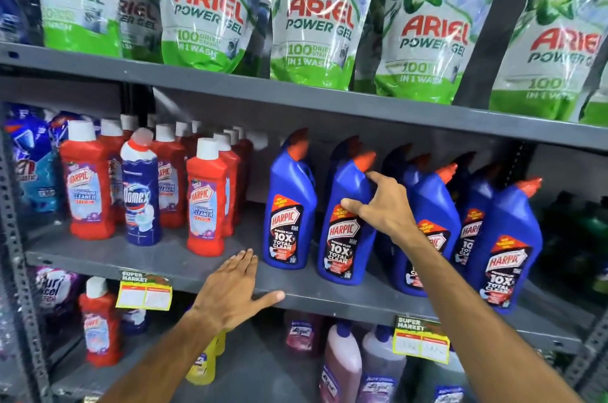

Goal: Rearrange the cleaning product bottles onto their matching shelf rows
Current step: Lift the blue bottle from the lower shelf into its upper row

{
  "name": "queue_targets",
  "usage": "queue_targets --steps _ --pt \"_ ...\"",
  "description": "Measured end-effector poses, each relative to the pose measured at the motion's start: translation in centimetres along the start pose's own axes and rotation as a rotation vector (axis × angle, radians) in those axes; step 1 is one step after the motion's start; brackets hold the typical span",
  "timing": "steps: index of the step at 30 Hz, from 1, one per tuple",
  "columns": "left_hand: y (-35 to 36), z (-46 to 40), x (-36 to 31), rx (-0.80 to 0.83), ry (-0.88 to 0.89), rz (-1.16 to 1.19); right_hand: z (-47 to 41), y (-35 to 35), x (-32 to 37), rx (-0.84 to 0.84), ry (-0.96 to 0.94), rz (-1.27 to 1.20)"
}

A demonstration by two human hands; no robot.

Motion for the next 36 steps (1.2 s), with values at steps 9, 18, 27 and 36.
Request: queue_targets --steps 9,18,27,36 --pt "0.3 -0.1 0.2 -0.013 0.005 -0.028 0.0 0.9 -1.2 0.038 -0.016 -0.122" --pt "0.3 0.0 0.2 -0.012 0.005 -0.043 5.5 6.5 -10.4 0.246 0.223 -0.365" --pt "0.4 -0.1 0.2 0.021 -0.011 -0.019 5.9 9.1 -13.1 0.257 0.257 -0.385" --pt "-0.2 0.1 -0.2 0.075 -0.018 -0.012 5.5 9.5 -13.6 0.282 0.267 -0.407"
Point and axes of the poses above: each hand's wrist, its own z-axis away from the middle knuckle, its own y-axis out of the palm, x = y × z, the point moved 5 cm from there along -z, towards the middle knuckle, and after that the axes turned 10 degrees about y, right-handed, at the moved point
